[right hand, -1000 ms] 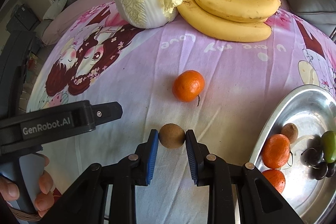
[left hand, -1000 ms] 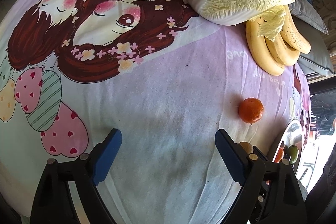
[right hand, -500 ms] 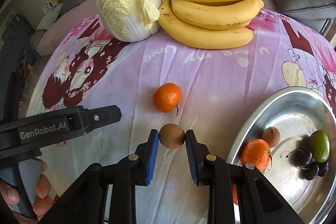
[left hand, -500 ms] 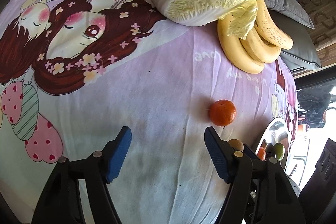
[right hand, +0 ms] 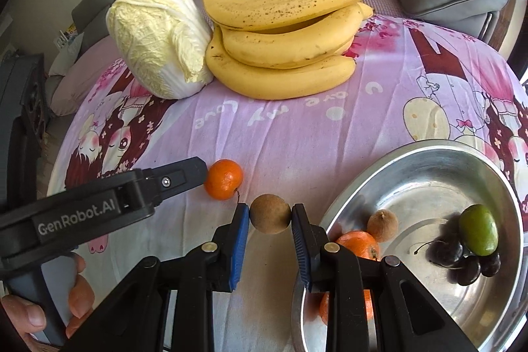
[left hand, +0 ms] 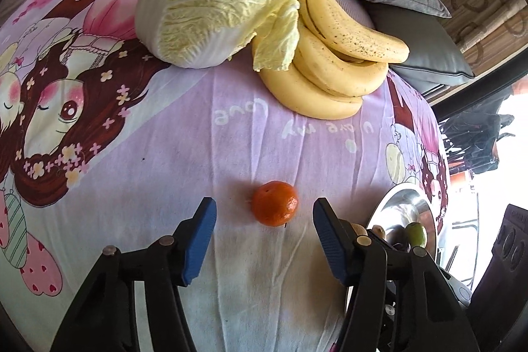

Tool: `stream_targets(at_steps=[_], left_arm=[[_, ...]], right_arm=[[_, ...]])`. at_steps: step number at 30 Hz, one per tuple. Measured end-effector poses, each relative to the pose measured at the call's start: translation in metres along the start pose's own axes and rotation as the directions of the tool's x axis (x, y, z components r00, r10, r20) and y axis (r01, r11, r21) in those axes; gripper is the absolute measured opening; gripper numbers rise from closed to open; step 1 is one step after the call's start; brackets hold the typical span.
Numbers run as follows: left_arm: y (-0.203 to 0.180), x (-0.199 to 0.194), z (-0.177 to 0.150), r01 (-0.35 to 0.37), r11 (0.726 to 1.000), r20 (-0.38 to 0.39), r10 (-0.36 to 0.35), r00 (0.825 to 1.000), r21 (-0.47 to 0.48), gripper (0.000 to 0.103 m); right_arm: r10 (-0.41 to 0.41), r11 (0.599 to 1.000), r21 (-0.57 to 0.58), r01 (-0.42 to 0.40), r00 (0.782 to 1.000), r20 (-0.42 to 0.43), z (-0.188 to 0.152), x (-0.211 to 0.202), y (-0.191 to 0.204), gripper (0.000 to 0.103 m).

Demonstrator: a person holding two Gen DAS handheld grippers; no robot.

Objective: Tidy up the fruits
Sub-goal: 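Grasp the mandarin orange with the left tool while the right tool holds the kiwi, then carry the orange and kiwi over the steel bowl with both tools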

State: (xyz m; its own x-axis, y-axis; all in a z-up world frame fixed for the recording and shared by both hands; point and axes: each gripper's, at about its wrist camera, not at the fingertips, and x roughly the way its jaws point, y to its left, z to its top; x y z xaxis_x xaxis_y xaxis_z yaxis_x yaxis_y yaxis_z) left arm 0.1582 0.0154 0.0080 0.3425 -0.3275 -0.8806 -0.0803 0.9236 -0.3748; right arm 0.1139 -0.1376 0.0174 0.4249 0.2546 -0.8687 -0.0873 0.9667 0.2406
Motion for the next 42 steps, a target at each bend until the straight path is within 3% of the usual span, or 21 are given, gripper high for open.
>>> stream_targets(at_steps=[4, 9, 14, 26, 42], left_arm=[[-0.002, 0.01, -0.001, 0.004, 1.0, -0.028, -0.004, 1.0, 0.015, 0.059], [-0.002, 0.023, 0.003, 0.032, 0.999, -0.046, -0.032, 0.998, -0.003, 0.045], [0.002, 0.032, 0.003, 0.029, 0.999, -0.073, -0.031, 0.997, -0.028, 0.038], [0.003, 0.023, 0.0, 0.062, 0.997, -0.052, -0.064, 0.997, -0.043, 0.037], [-0.04, -0.001, -0.013, 0.129, 0.989, -0.045, -0.126, 0.991, 0.073, 0.037]], right_arm=[[-0.002, 1.0, 0.022, 0.002, 1.0, 0.009, 0.001, -0.004, -0.007, 0.028], [-0.001, 0.999, 0.033, 0.0, 1.0, 0.014, 0.002, -0.006, -0.011, 0.028], [0.001, 0.999, 0.034, -0.001, 1.0, 0.016, 0.003, -0.006, -0.011, 0.028], [0.002, 0.998, 0.061, -0.004, 1.0, 0.022, 0.004, -0.01, -0.017, 0.028], [-0.059, 0.98, 0.193, 0.056, 0.998, 0.007, -0.001, -0.025, -0.063, 0.028]])
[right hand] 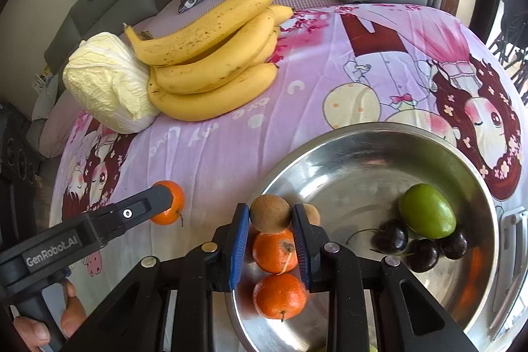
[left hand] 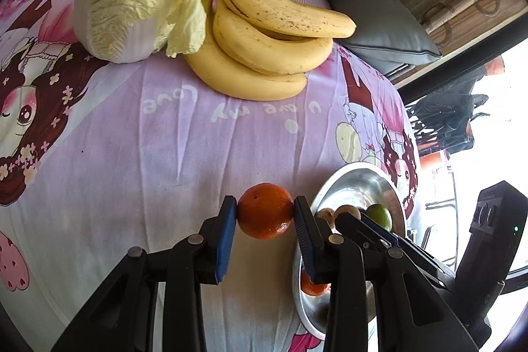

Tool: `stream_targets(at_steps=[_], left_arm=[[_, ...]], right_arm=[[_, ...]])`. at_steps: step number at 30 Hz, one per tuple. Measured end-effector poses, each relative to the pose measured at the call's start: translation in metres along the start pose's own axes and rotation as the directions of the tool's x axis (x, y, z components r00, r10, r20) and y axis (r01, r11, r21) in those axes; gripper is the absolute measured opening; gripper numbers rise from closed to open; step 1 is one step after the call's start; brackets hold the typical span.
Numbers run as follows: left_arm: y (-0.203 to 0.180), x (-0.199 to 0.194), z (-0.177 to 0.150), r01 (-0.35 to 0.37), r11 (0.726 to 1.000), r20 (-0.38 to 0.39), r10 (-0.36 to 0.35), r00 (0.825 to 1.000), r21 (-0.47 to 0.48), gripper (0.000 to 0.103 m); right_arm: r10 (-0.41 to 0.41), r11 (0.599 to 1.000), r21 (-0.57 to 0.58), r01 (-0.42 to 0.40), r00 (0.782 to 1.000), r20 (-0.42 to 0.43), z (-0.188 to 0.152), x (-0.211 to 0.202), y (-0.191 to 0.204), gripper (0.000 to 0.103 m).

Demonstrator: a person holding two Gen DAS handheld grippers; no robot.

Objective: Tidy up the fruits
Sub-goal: 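Carry the orange and kiwi over the steel bowl with both tools, then open both tools to drop the orange and kiwi into the bowl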

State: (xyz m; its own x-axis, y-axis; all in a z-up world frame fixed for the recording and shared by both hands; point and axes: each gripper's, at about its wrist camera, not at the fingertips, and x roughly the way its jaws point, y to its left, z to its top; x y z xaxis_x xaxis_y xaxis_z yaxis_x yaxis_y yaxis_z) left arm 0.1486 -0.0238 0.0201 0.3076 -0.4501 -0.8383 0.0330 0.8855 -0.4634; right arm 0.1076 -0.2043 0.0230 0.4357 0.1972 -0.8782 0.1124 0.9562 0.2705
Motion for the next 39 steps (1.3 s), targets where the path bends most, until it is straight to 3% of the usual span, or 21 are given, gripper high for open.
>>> stream_targets(at_steps=[18, 39], left_arm=[[-0.079, 0.014, -0.041, 0.014, 0.982, -0.121, 0.009, 0.993, 0.191, 0.037], [-0.108, 0.042, -0.058, -0.029, 0.973, -0.168, 0.069, 0.983, 0.23, 0.037]], right_arm=[[-0.135, 0.985, 0.103, 0.142, 0.988, -0.069, -0.02, -0.018, -0.05, 0.029], [-0.161, 0.971, 0.155, 0.18, 0.978, -0.13, -0.052, -0.018, -0.084, 0.029]])
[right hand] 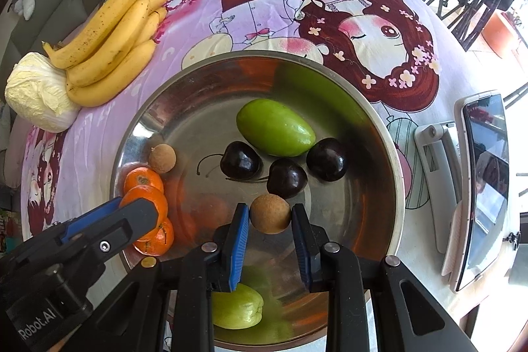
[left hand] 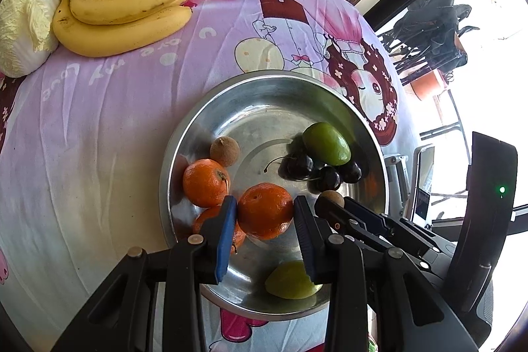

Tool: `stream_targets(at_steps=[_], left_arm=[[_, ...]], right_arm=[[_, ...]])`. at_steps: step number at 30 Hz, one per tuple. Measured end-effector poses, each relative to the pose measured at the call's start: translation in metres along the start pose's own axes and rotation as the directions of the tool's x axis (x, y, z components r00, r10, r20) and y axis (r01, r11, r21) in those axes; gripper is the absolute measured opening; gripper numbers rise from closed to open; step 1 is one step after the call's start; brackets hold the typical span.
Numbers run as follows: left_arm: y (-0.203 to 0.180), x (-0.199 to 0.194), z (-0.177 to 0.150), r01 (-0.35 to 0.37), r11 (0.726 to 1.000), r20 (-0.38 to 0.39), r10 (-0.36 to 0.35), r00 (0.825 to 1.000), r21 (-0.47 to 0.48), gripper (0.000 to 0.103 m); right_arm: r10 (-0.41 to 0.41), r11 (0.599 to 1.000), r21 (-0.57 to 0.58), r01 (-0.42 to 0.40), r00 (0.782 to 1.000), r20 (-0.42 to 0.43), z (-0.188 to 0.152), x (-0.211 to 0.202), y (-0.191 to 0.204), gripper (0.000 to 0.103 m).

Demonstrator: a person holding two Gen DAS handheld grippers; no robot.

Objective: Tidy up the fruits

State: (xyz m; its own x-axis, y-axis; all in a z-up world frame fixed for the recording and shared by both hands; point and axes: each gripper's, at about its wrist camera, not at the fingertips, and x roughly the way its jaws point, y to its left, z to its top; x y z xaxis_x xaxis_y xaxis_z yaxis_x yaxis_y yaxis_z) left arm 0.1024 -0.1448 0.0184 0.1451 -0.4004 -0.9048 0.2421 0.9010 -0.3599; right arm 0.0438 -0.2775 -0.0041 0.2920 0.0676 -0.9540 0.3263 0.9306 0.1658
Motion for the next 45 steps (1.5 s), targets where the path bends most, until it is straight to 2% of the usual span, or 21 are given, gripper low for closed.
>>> stream_targets(at_steps=[9, 23, 32, 34, 36, 40, 42, 45], left_arm=[[0.0, 0.008, 0.0, 0.002, 1.0, -0.019, -0.002, 1.0, -0.004, 0.037], [0.005, 0.009, 0.001, 0.02, 0.999, -0.034, -0.021, 0.999, -0.027, 0.037], [0.009, -0.004, 0.0, 0.025, 0.999, -0.005, -0.026, 1.0, -0.024, 0.038], [0.012, -0.01, 0.001, 0.004, 1.0, 0.014, -0.004, 1.0, -0.028, 0.042], [0.017, -0.015, 0.0, -0.032, 0.999, 0.033, 0.033, 0.999, -0.036, 0.056], [0.028, -0.027, -0.004, -0.098, 0.994, 0.075, 0.101, 0.992, -0.049, 0.064], [0.035, -0.031, -0.006, -0.159, 0.986, 0.1, 0.164, 0.981, -0.055, 0.078], [0.05, -0.033, -0.01, -0.24, 0.968, 0.112, 0.247, 0.963, -0.075, 0.081]], right_arm=[[-0.012, 1.0, -0.004, 0.011, 0.999, -0.035, 0.0, 0.012, 0.001, 0.029], [-0.005, 1.0, 0.006, 0.005, 0.999, -0.039, 0.002, 0.013, 0.0, 0.029], [-0.008, 1.0, 0.008, 0.008, 0.999, -0.032, 0.003, 0.009, 0.0, 0.034], [-0.012, 1.0, 0.004, 0.012, 1.0, -0.027, 0.003, 0.007, 0.002, 0.039], [-0.014, 1.0, 0.0, 0.014, 1.0, -0.021, 0.001, 0.005, 0.004, 0.047], [-0.012, 1.0, -0.002, 0.012, 1.0, -0.007, 0.0, 0.002, 0.007, 0.056], [-0.007, 1.0, -0.003, 0.007, 1.0, 0.002, 0.0, 0.0, 0.009, 0.064], [-0.005, 1.0, -0.011, 0.005, 1.0, 0.005, 0.0, 0.0, 0.011, 0.067]])
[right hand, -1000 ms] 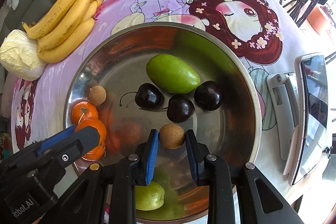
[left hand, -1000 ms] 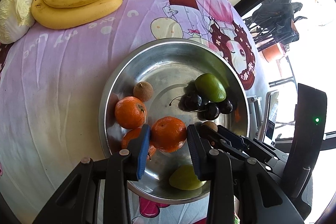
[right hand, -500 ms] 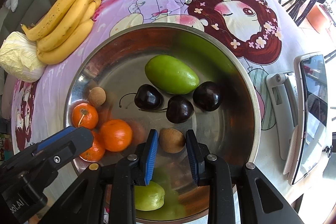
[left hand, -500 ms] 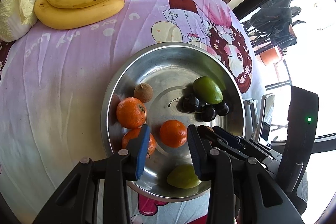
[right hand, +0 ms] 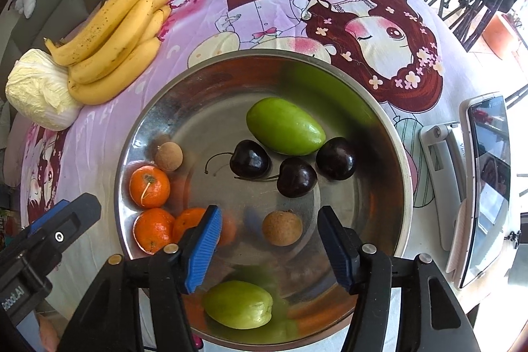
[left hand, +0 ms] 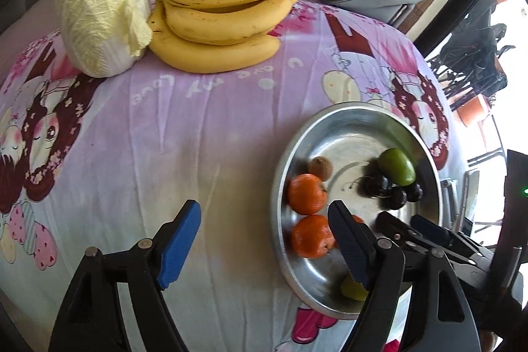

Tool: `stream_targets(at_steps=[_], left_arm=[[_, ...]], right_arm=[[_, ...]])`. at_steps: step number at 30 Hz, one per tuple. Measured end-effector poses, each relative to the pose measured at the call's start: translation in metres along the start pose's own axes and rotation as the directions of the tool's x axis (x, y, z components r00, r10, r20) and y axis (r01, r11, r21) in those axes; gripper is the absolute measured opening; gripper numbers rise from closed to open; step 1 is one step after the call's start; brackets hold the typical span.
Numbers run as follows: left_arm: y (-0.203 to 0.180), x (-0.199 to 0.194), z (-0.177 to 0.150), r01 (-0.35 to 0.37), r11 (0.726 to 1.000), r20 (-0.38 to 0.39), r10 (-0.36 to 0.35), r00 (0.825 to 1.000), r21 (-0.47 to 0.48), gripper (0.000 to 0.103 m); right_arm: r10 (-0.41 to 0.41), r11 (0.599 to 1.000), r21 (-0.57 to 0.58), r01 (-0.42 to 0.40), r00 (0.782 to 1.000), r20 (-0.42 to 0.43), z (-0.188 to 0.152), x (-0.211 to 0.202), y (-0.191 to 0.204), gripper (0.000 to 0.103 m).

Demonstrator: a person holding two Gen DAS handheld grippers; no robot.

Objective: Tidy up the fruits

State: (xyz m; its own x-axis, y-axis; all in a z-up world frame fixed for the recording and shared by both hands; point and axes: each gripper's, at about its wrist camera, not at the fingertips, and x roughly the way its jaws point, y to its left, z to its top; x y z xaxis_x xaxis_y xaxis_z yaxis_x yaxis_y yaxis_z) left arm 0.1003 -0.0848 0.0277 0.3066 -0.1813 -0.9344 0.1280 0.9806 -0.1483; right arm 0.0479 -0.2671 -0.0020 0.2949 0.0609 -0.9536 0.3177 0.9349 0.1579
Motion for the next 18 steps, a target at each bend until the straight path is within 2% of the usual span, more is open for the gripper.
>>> stream_targets(at_steps=[4, 8, 13, 18], left_arm=[[0.024, 0.007, -0.001, -0.071, 0.996, -0.011, 0.071, 0.997, -0.045, 0.087], [0.041, 0.007, -0.003, -0.102, 0.992, -0.006, 0.101, 0.995, -0.072, 0.094], [0.052, 0.009, -0.007, -0.112, 0.99, -0.019, 0.111, 0.994, -0.085, 0.094], [0.056, 0.005, -0.013, -0.139, 0.986, 0.002, 0.14, 0.99, -0.095, 0.094]], right_arm=[[-0.008, 1.0, -0.015, 0.008, 1.0, -0.002, 0.0, 0.0, 0.008, 0.07], [0.002, 1.0, -0.023, -0.002, 1.0, 0.001, -0.001, 0.002, 0.012, 0.081], [-0.007, 0.999, -0.036, 0.007, 1.0, -0.001, 0.002, 0.004, 0.018, 0.086], [0.005, 0.999, -0.043, -0.004, 1.0, 0.024, 0.001, -0.004, 0.022, 0.1]])
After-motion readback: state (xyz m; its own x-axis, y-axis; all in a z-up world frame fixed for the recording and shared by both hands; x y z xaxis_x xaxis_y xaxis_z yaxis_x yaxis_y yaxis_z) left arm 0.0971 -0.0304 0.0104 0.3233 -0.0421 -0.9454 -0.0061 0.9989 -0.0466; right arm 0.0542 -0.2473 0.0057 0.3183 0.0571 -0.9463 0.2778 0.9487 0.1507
